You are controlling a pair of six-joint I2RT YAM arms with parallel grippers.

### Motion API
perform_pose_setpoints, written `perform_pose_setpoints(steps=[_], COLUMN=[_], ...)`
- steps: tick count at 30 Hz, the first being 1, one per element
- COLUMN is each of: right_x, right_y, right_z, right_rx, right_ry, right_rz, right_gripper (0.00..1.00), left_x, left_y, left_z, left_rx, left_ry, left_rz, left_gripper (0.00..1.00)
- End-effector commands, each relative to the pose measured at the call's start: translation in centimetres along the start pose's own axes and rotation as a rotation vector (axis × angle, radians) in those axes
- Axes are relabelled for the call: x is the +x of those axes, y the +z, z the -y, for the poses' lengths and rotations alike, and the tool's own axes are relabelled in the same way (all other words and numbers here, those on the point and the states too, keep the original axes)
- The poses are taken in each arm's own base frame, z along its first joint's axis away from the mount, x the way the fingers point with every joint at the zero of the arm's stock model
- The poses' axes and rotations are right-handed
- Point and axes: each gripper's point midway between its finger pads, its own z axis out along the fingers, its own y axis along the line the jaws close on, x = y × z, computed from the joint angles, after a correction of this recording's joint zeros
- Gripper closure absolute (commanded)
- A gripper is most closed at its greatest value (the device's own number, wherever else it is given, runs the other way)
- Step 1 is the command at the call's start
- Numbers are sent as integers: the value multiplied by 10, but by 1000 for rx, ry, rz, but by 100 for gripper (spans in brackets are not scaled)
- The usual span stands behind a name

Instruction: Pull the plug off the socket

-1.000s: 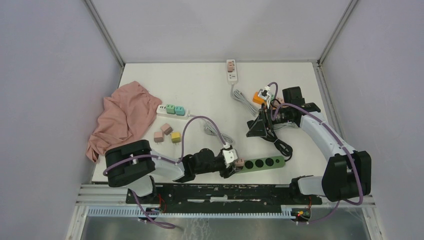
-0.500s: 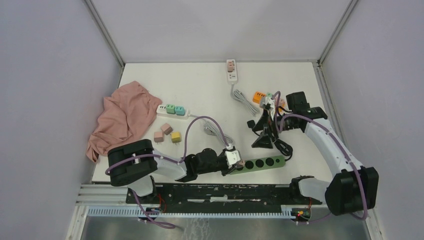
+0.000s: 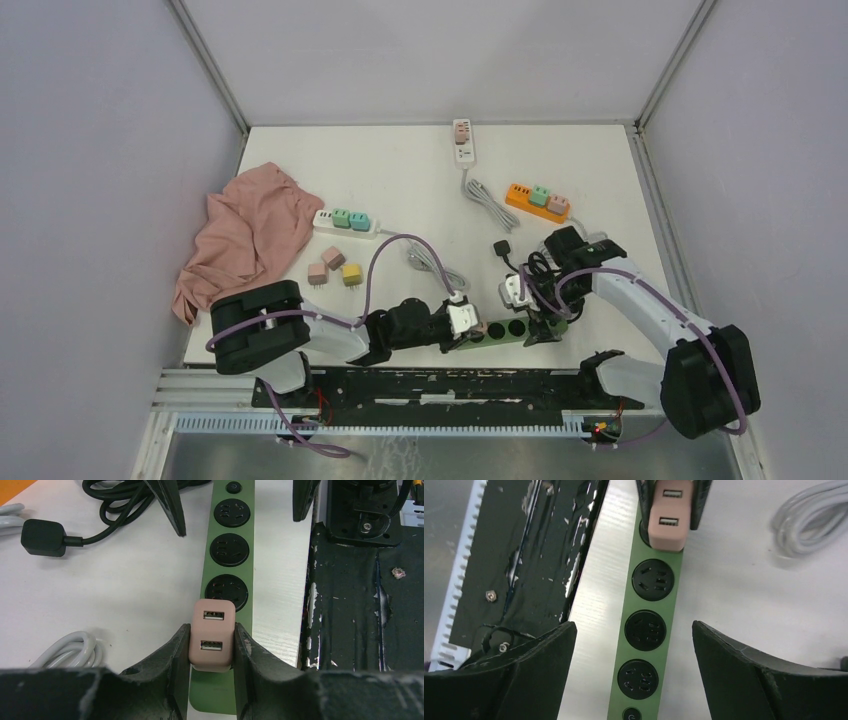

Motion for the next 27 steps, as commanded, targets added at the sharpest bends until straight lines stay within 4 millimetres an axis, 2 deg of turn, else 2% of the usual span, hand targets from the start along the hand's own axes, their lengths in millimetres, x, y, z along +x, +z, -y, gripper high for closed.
perform_pose_setpoints(steps=[1,6,15,22,27], right_x=[24,33,43,36,33], right_y=[8,22,38,48,55], right_z=[10,8,16,22,23], right_rx=[-23,-74,-57,-37,-41], right_ry=[-96,-98,-78,-95,-102], right_rz=[-168,-235,-303,-312,-317], right_gripper=[9,14,14,15,25], left_x=[-24,-22,-24,-30,-35], left_y=[-2,-3,-6,-8,-12], left_z=[-3,-4,-4,-7,-12], left_rx=[-8,-16,-25,-48,-83], left_ry=[41,39,21,2,-28], left_rz=[89,92,129,169,210], left_gripper=[97,97,97,97,97])
